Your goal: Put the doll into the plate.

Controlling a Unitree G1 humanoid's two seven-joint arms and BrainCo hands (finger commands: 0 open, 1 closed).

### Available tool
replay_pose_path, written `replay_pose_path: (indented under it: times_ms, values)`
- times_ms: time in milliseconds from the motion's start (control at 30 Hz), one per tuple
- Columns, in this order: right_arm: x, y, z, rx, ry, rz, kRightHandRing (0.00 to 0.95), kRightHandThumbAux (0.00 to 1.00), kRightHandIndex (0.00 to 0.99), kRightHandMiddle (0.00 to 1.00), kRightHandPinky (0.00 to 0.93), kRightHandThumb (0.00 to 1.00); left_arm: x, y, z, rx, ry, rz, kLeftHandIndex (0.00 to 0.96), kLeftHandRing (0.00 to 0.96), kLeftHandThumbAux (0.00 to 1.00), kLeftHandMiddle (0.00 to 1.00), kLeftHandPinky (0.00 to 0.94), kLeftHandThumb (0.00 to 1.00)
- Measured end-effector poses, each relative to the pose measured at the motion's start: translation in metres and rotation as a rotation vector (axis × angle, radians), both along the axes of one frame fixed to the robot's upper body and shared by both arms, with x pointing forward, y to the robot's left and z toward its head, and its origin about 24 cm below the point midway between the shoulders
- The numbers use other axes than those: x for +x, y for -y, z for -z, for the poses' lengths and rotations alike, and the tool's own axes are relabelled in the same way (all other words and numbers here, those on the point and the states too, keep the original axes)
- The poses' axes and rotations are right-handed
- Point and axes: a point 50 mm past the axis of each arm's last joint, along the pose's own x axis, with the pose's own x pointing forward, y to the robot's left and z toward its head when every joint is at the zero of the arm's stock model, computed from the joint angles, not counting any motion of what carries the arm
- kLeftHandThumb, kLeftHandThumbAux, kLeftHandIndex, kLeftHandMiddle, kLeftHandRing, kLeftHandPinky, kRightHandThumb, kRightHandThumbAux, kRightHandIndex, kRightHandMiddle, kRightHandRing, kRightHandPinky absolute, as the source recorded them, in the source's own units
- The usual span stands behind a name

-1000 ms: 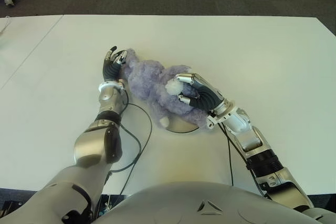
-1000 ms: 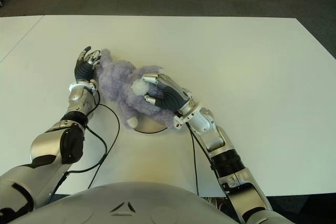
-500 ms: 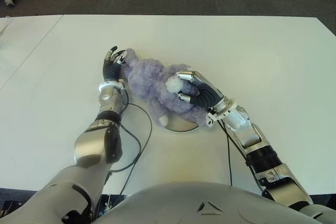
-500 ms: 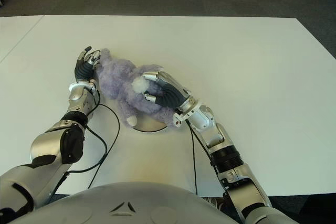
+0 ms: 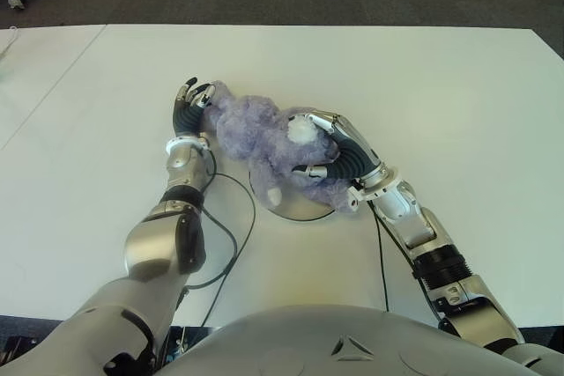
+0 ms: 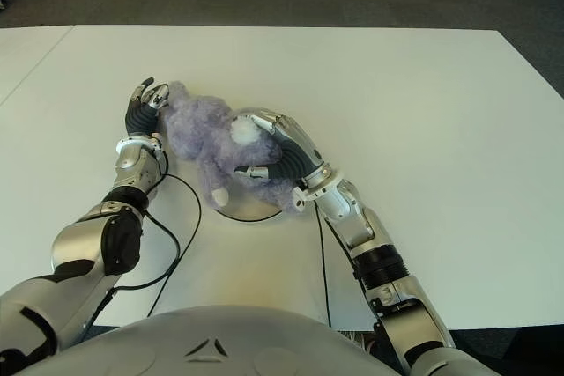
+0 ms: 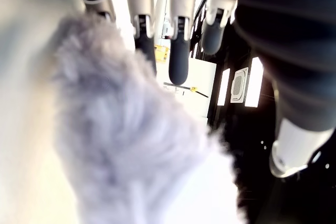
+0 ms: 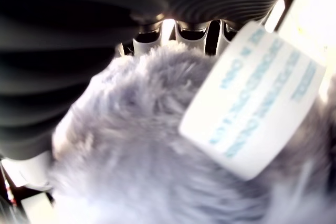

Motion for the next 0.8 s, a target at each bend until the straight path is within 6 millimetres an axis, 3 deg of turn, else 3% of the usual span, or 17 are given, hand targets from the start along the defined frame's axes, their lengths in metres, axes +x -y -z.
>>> replay_pose_path:
  times_ms: [800]
  values:
    - [0.0088,-0.0003,-0.0037,0.041,0.070,0.112,0.000,0.421,0.000,0.000,0.000,0.127,0.0000,0.0000,0.0000,0.000,0.000,0.000,0.150,0.290,0.658,0.275,0.291,0.000]
